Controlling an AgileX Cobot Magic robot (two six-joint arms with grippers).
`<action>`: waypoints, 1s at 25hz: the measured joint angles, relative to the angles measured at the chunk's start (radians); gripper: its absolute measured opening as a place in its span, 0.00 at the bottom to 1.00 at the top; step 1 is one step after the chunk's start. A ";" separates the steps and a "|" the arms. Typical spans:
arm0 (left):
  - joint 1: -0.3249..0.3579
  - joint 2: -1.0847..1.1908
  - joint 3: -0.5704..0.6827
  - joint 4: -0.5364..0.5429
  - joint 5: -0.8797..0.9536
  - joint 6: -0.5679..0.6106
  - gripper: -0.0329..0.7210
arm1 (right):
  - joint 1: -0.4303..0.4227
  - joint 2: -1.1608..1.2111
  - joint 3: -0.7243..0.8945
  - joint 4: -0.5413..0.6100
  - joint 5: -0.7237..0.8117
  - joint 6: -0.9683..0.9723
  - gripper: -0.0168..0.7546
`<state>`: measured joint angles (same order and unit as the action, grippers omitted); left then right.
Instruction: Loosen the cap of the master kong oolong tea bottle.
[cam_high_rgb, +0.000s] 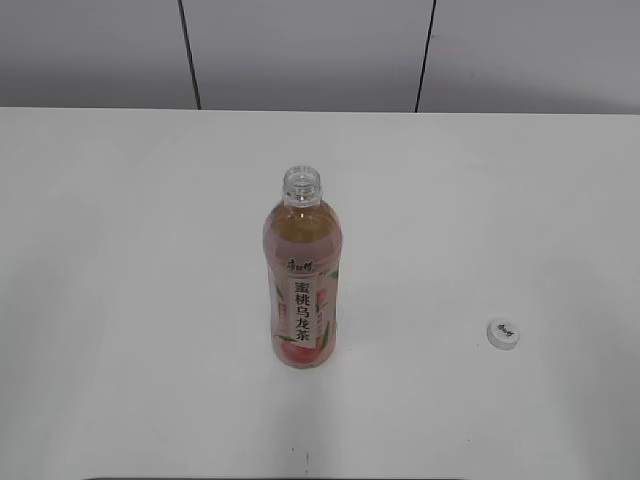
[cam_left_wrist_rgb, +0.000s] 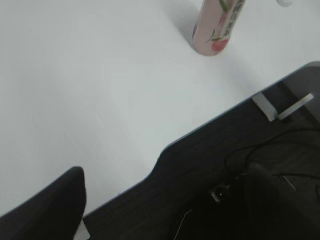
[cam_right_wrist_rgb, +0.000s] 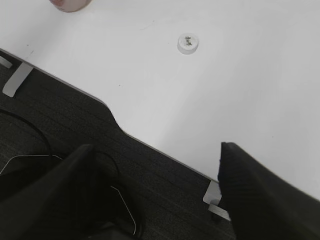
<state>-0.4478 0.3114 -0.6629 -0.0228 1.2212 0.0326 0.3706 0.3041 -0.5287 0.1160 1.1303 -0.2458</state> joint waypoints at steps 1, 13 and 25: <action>0.000 0.000 0.020 0.008 -0.001 0.005 0.82 | 0.000 0.000 0.000 0.000 0.000 0.000 0.77; 0.000 0.000 0.100 0.030 -0.191 0.013 0.74 | 0.000 -0.002 0.000 0.001 0.000 0.000 0.77; 0.000 0.000 0.100 0.032 -0.196 0.013 0.69 | 0.000 -0.002 0.000 0.001 -0.012 0.000 0.77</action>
<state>-0.4478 0.3114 -0.5633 0.0094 1.0247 0.0451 0.3706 0.3024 -0.5287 0.1170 1.1185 -0.2458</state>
